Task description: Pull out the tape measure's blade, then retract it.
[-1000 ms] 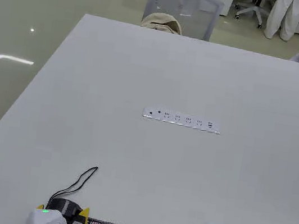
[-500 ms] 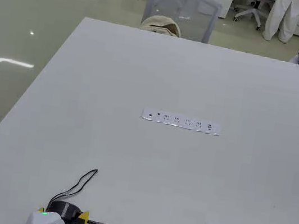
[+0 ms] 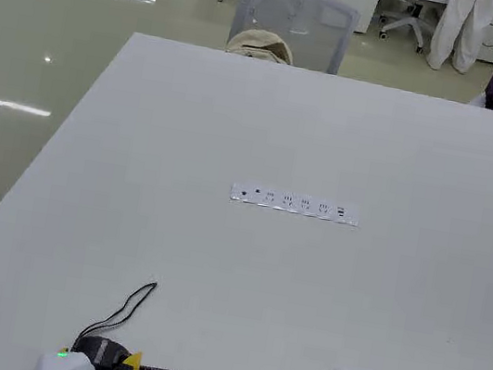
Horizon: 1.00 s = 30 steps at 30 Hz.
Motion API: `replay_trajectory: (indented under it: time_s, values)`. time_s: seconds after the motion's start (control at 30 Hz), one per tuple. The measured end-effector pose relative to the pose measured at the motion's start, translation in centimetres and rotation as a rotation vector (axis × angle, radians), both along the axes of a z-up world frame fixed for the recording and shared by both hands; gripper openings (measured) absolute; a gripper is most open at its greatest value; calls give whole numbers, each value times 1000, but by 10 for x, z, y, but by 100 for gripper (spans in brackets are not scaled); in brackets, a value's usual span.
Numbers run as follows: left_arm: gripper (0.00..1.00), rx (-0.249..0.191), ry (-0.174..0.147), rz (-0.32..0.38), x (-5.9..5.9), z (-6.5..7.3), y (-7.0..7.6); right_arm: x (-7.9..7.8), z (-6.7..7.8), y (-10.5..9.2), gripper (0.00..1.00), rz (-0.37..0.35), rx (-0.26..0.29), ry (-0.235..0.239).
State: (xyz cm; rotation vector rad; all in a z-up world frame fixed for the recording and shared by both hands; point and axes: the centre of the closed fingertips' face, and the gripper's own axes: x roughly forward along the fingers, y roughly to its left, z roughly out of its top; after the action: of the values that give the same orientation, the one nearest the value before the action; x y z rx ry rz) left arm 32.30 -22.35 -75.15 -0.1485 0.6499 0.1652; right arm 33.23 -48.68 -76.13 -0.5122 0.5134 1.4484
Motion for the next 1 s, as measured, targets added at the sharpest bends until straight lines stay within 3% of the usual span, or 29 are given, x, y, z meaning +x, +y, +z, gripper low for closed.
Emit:
replay_trajectory:
  time_s: [1.0]
  values:
    - [62, -37, -11, 3, 0, 1, 2, 2, 4, 12, 13, 32, 6, -9]
